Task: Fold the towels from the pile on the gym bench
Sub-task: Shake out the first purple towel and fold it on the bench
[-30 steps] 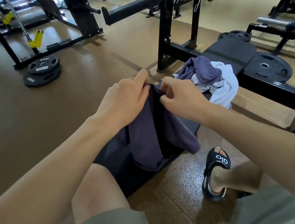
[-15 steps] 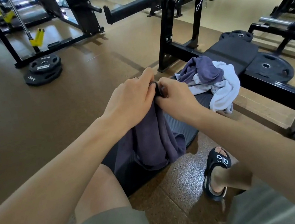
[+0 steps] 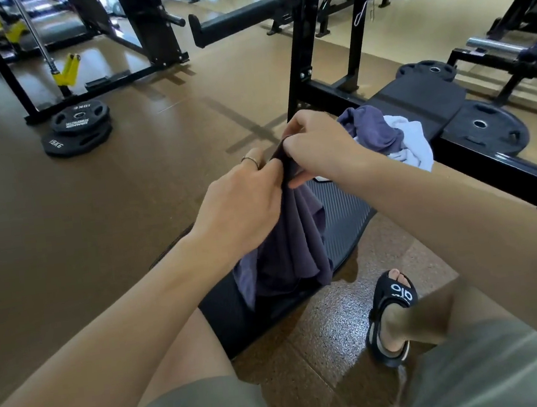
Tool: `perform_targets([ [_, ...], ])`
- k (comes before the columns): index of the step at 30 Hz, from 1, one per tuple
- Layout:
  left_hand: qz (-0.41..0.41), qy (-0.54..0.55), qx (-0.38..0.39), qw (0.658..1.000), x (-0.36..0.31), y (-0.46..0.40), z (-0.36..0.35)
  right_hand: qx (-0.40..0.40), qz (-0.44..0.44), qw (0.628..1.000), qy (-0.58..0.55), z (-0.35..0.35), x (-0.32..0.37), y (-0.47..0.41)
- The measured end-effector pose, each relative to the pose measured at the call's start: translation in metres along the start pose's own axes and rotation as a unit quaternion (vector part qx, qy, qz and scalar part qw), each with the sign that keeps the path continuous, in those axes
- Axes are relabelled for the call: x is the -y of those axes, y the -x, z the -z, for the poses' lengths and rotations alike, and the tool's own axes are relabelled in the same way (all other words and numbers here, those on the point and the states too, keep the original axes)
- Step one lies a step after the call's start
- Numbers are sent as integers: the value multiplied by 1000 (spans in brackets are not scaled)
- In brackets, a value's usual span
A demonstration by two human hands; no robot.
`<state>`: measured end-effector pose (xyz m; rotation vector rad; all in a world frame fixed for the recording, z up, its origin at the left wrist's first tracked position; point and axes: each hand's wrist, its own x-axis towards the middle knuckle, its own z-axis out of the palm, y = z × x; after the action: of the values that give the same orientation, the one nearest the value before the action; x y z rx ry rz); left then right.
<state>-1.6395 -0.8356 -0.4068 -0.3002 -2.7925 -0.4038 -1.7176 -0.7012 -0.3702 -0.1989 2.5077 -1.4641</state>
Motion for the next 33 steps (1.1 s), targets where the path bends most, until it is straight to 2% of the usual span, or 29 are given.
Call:
perform_targets([
  [3, 30, 24, -30, 999, -8, -1, -9, -25, 21, 999, 26, -3, 5, 1],
  [8, 53, -3, -60, 997, -5, -8, -24, -53, 51, 994, 76, -3, 12, 5],
  [14, 79, -16, -61, 995, -11, -11, -30, -87, 107, 986, 91, -6, 13, 9],
  [19, 86, -5, -83, 993, -13, -14, -24, -117, 107, 985, 70, -5, 14, 8],
  [26, 105, 21, -72, 992, -12, -19, -18, -144, 139, 977, 72, -5, 11, 3],
  [33, 100, 19, -1, 995, 6, -6, -22, -207, 186, 958, 71, 9, 12, -2],
])
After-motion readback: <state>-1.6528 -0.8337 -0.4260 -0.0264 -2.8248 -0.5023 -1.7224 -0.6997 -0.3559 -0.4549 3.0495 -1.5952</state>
